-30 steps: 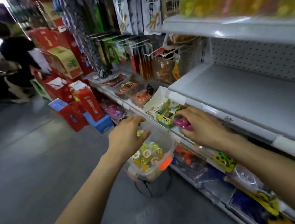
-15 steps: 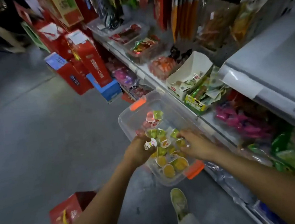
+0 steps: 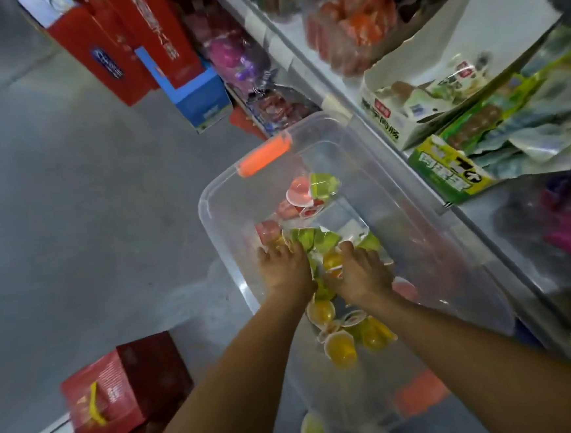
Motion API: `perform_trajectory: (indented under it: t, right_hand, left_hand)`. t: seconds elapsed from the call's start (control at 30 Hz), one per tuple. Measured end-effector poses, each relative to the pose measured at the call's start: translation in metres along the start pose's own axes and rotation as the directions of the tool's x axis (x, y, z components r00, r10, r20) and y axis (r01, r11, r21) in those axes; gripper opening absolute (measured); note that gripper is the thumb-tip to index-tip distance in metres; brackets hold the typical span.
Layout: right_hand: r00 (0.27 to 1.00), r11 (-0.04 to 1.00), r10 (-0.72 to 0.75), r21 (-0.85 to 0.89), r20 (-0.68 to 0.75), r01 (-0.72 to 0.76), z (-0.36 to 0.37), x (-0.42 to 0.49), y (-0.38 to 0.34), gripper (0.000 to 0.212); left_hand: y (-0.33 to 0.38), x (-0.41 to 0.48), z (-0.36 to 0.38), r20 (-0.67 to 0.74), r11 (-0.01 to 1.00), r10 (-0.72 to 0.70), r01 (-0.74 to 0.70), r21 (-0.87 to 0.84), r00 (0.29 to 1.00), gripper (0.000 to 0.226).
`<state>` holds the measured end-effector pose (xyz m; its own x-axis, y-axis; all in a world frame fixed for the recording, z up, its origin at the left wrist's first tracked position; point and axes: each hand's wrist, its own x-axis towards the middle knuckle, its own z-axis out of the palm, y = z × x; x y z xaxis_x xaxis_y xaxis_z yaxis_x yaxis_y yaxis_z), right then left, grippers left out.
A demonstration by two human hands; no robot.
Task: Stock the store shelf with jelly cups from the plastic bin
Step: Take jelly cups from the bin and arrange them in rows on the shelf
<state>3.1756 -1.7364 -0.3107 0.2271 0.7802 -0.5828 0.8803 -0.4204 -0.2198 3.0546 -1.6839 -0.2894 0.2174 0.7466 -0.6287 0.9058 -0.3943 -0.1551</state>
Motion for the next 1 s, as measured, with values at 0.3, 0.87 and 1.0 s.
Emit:
perform_trajectory:
  t: [0.3, 0.87, 1.0]
  right_hand:
    - [0.998, 0.998, 0.000, 0.064, -0.070, 0.005, 0.011, 0.011, -0.007, 0.067]
    - [0.921, 0.910, -0.058, 0.359, -0.384, 0.207, -0.068, -0.215, 0.027, 0.049]
    - [0.860, 0.885, -0.120, 0.339, -0.496, 0.319, -0.086, -0.318, 0.047, 0.047]
  left_hand:
    - [0.007, 0.013, 0.014, -0.121, 0.996, 0.001, -0.011, -0.083, 0.993, 0.075]
    - [-0.020, -0.211, -0.043, -0.399, 0.823, 0.098, -0.299, -0.482, 0.912, 0.052]
    - [-0.011, -0.297, -0.052, -0.536, 0.823, 0.200, -0.437, -0.362, 0.820, 0.048]
